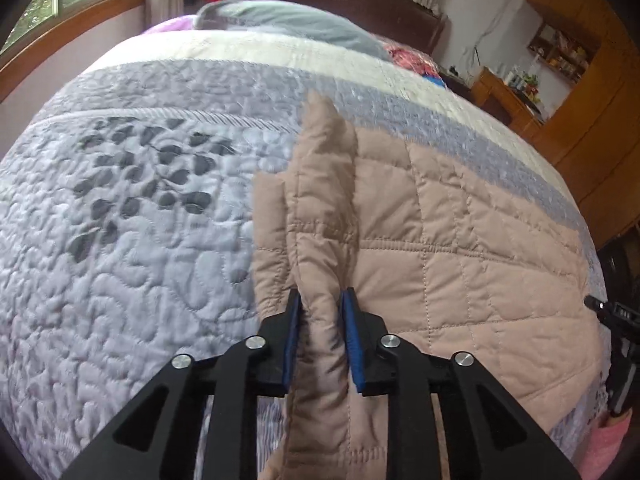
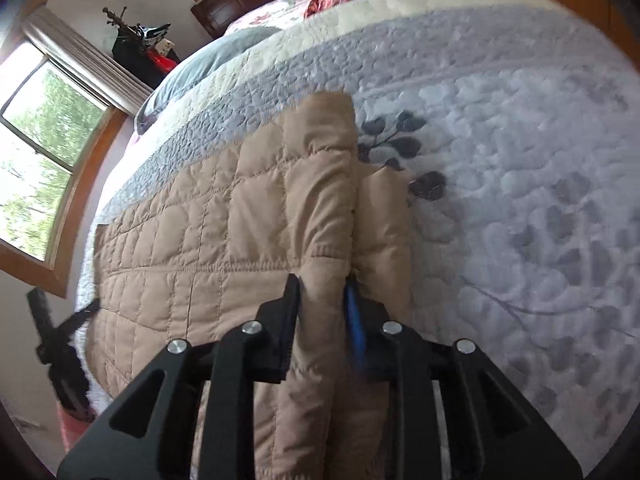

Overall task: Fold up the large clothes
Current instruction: 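Lay the hem down on the coat and open both tools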

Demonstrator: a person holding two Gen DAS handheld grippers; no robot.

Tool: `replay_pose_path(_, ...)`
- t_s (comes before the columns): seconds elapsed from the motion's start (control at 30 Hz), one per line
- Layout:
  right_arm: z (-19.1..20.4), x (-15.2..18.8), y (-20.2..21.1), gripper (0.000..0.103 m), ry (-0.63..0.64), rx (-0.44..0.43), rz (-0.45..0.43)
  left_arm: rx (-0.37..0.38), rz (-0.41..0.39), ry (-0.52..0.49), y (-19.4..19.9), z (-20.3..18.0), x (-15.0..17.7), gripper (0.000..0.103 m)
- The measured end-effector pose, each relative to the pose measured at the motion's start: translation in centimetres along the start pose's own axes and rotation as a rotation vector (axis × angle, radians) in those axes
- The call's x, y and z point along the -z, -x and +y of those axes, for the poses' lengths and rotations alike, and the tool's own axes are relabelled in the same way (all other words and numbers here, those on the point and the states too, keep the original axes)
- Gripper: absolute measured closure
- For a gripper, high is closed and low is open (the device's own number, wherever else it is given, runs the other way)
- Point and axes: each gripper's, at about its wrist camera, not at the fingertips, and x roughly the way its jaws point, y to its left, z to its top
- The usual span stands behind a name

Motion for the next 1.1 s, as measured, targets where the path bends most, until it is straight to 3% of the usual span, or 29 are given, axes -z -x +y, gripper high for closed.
replay_pose_path(0.07, 1.2, 0.9, 2.2, 0.079, 0.033, 0.073, -0.043, -0.060, -0.060, -0.023, 2.2, -0.6, 0.7, 0.080)
replay_pose_path(0.13, 2.7, 2.2, 3.9, 0.079, 0.072, 0.086, -0.086, -0.108, -0.119, -0.075, 4.4, -2.2, 1.7, 0.081)
replay_pose_path(0.23, 6.2, 4.6, 5.3, 0.079, 0.135, 0.064, -0.090, -0.082, -0.152, -0.144, 6.4, -5.5, 3.7, 0.081)
replay_pose_path(0.4, 11.4, 9.0, 3.8, 0.079, 0.211, 0.014, -0.033, -0.025, -0.118, -0.218, 6.3, -10.3, 6.6, 0.081)
replay_pose_path(0.53, 13.5, 10.9, 2.1, 0.079, 0.217, 0.043, -0.023, -0.053, -0.111, -0.261, 4.9, -12.7, 8.6, 0.081)
replay_pose_path(0.7, 12.8, 12.4, -1.3, 0.081, 0.205, 0.077, 0.040, -0.062, -0.042, -0.279, 1.5, -12.2, 10.3, 0.081)
replay_pose_path(0.8, 12.3, 13.1, -3.2, 0.081, 0.212, 0.074, 0.043, -0.074, -0.072, -0.325, 0.8, -12.1, 11.4, 0.081)
replay_pose_path(1.0, 12.6, 12.8, -2.7, 0.079, 0.215, 0.082, 0.044, -0.085, -0.054, -0.288, 1.6, -12.6, 10.8, 0.081)
replay_pose_path(1.1, 13.9, 12.1, -0.5, 0.079, 0.221, 0.032, 0.013, -0.019, -0.069, -0.273, 3.2, -13.3, 9.4, 0.081)
